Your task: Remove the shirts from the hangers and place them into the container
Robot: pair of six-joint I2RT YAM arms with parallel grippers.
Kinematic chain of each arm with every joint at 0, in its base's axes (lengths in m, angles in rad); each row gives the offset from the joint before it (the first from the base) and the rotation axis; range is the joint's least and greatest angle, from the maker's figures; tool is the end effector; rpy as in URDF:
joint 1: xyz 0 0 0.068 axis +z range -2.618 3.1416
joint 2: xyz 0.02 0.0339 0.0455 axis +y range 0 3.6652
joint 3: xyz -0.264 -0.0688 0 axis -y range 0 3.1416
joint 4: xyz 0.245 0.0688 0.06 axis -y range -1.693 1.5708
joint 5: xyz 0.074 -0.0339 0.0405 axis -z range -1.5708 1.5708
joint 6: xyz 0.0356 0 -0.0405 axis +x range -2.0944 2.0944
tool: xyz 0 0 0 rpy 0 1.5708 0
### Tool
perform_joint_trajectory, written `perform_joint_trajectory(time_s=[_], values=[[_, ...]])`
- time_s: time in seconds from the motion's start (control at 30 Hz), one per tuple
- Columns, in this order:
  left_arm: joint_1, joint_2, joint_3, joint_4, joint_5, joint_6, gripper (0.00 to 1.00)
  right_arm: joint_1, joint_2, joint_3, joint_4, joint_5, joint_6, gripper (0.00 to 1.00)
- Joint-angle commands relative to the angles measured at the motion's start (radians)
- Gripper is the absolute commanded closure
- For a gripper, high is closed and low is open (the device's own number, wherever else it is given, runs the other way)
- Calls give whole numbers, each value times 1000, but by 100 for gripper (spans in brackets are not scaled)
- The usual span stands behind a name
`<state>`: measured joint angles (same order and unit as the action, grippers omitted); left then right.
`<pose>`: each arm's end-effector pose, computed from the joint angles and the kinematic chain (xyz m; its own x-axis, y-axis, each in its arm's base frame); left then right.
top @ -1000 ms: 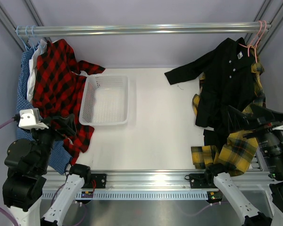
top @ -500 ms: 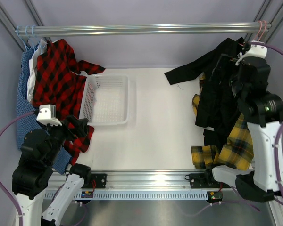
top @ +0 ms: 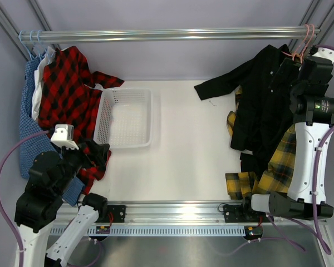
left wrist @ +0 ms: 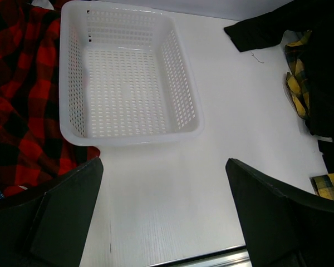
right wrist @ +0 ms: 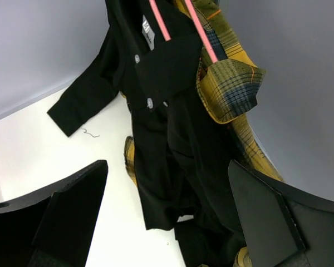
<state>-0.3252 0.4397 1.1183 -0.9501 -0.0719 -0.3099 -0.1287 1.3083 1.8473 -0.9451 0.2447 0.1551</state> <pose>0.0384 -0.0103 0.3970 -0.3192 -0.2134 -0.9234 0.1635 0.9473 -0.2754 0.2277 -0.0382 0.5028 -0.3337 0.1943 -0.9224 0.4016 0.9146 0.0474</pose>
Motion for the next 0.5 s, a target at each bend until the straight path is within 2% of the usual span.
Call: perform_joint_trajectory(time_s=[0.0, 0.33, 0.47], values=[[-15, -16, -5, 22, -19, 29, 1, -40, 12, -31, 57, -76, -41, 1], [-18, -18, -25, 24, -5, 25, 1, -95, 68, -92, 92, -176, -77, 4], [-20, -16, -28, 20, -6, 22, 1, -95, 82, -92, 101, -302, -107, 16]])
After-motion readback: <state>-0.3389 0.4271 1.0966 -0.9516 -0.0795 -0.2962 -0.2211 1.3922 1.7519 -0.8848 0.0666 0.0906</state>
